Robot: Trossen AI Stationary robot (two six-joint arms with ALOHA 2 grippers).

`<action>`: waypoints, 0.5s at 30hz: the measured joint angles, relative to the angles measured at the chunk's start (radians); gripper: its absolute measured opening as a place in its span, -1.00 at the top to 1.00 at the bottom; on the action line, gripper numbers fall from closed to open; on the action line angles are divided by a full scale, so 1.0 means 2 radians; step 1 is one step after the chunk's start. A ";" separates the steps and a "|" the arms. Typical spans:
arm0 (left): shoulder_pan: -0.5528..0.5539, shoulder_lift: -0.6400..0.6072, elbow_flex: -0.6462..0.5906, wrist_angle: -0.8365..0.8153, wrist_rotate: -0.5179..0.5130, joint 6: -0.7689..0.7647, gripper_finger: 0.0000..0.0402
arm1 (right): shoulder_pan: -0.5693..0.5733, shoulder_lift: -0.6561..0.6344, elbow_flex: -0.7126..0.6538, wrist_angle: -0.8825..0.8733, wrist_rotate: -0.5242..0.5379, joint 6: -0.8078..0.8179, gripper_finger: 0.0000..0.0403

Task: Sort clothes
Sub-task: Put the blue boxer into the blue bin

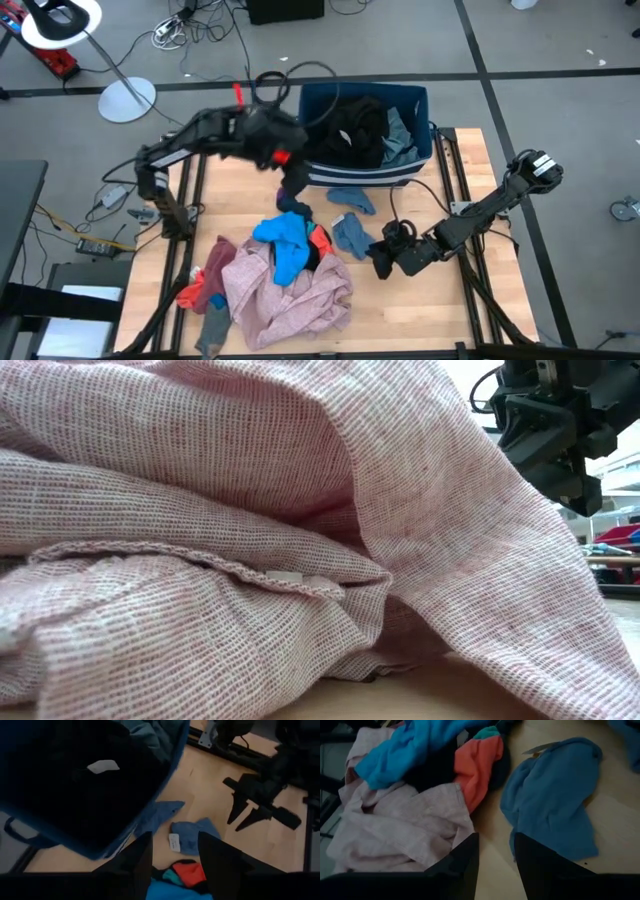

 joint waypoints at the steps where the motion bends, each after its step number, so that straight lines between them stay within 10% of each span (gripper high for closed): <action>1: -0.015 -0.004 0.000 -0.004 -0.015 -0.004 0.19 | -0.002 0.000 0.001 0.000 -0.012 -0.006 0.38; 15: -0.204 -0.018 -0.111 0.047 -0.163 -0.086 0.19 | -0.051 0.000 0.037 0.041 -0.087 -0.132 0.38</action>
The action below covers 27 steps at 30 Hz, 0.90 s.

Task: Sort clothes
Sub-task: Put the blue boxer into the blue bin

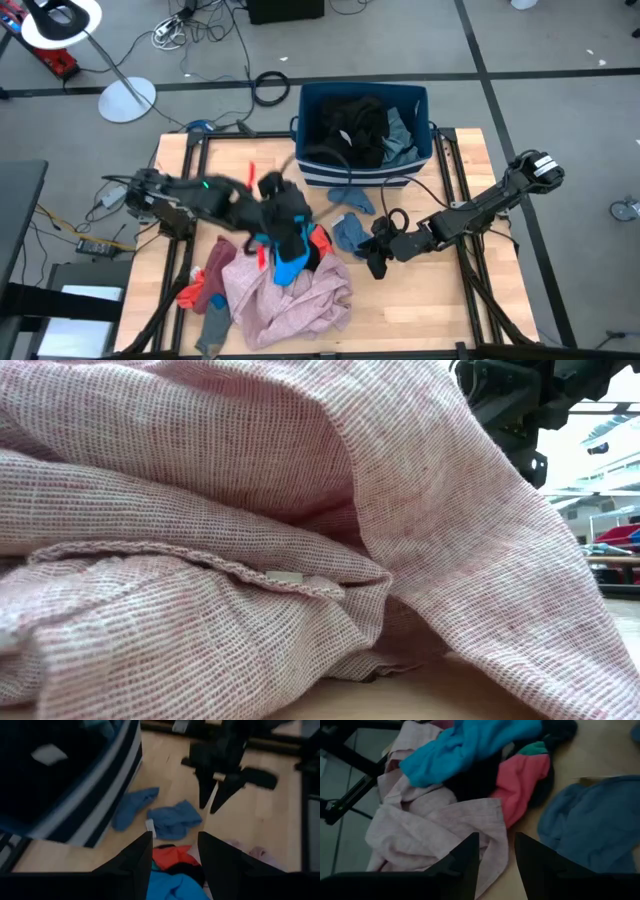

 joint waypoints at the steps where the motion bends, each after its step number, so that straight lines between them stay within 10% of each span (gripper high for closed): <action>1: -0.007 0.000 -0.017 0.009 -0.006 -0.009 0.19 | -0.001 0.000 0.000 0.001 -0.005 -0.001 0.38; 27: -0.003 -0.264 -0.572 0.308 0.122 -0.115 0.19 | -0.015 0.000 0.000 -0.003 -0.041 0.041 0.38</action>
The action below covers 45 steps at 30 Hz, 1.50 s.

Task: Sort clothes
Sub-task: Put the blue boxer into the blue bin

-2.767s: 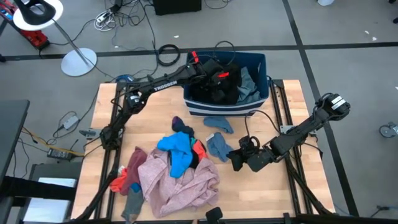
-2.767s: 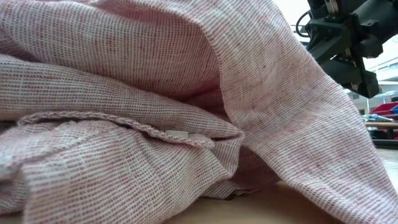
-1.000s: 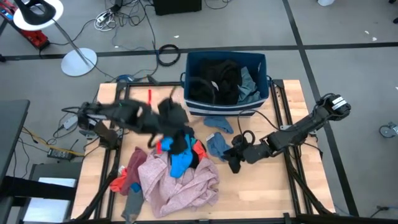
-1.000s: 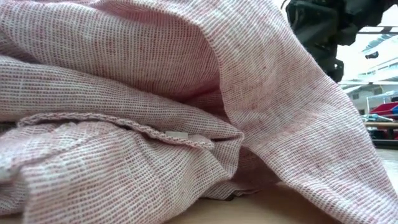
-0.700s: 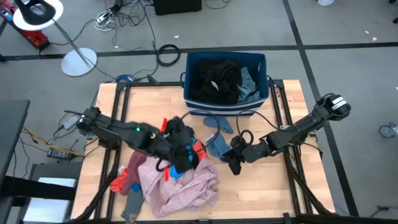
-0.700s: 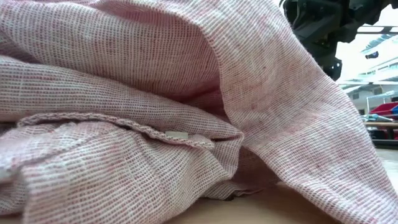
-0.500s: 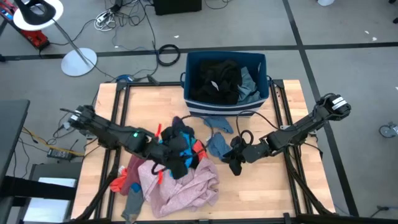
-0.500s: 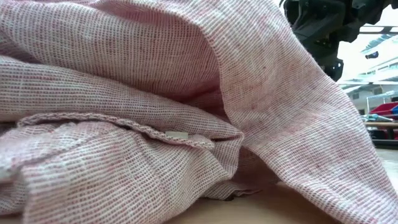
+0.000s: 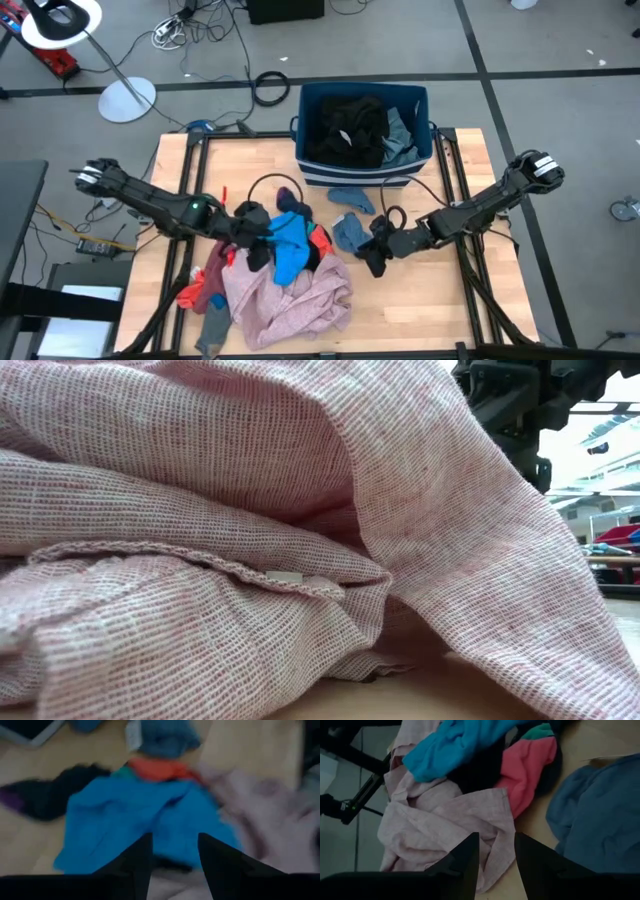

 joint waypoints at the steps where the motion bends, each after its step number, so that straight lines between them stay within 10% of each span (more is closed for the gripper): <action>1: 0.005 -0.005 -0.010 -0.004 0.003 0.007 0.19 | -0.001 0.000 0.000 0.000 0.000 0.003 0.38; 29: 0.093 0.059 -0.085 0.034 0.075 0.289 0.20 | -0.004 0.000 0.000 0.002 0.063 0.115 0.38; 36: 0.103 0.070 -0.082 0.048 0.068 0.278 0.87 | -0.004 0.000 0.000 0.002 0.063 0.114 0.38; 45: 0.106 0.068 0.016 0.019 0.100 0.215 0.98 | -0.003 0.000 0.000 -0.002 0.057 0.092 0.38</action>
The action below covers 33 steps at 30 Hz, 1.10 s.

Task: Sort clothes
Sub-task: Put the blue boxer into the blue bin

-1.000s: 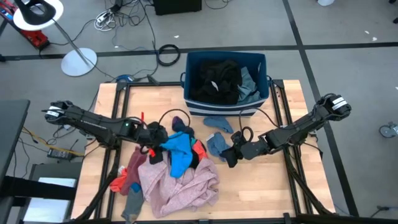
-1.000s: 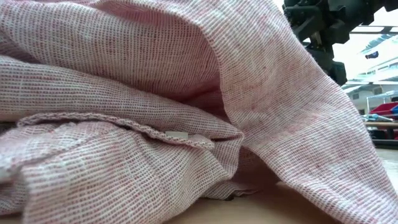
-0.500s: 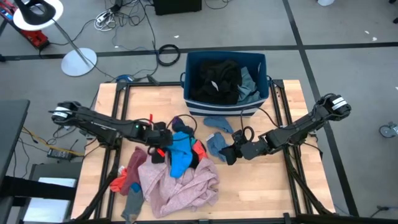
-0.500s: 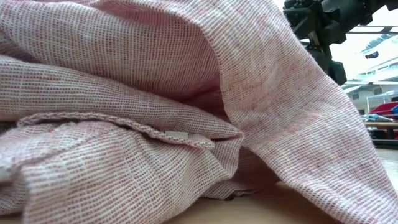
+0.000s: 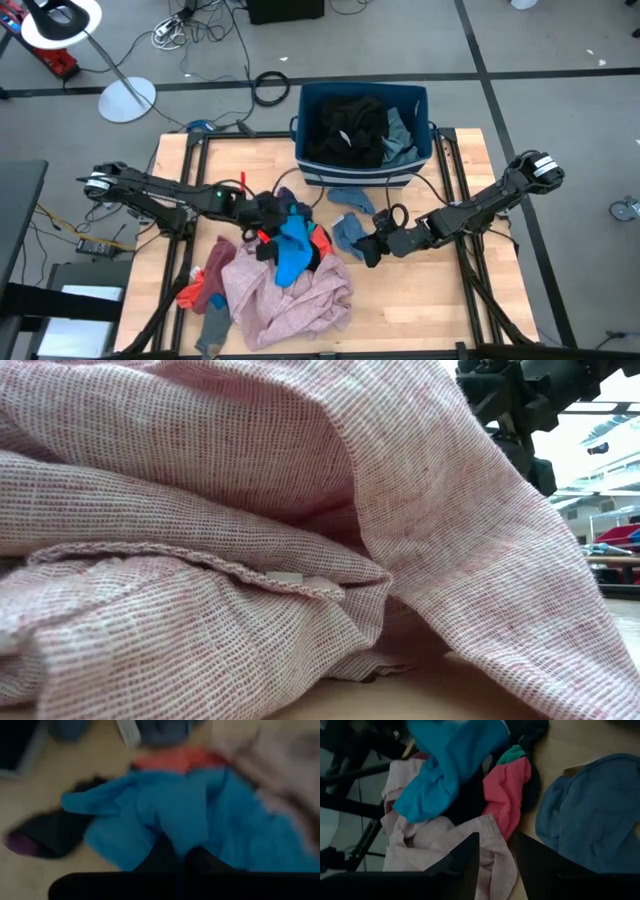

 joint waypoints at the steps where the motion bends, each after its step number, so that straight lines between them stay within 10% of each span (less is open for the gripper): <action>1: 0.000 0.000 0.020 -0.010 -0.006 0.000 0.98 | 0.000 0.000 0.000 0.000 -0.004 -0.005 0.38; 18: 0.002 0.001 0.294 -0.095 -0.141 0.017 1.00 | 0.000 0.000 0.000 -0.004 -0.025 -0.065 0.38; 33: 0.112 0.074 0.440 0.031 -0.127 0.061 1.00 | 0.000 0.000 0.000 -0.011 -0.049 -0.124 0.38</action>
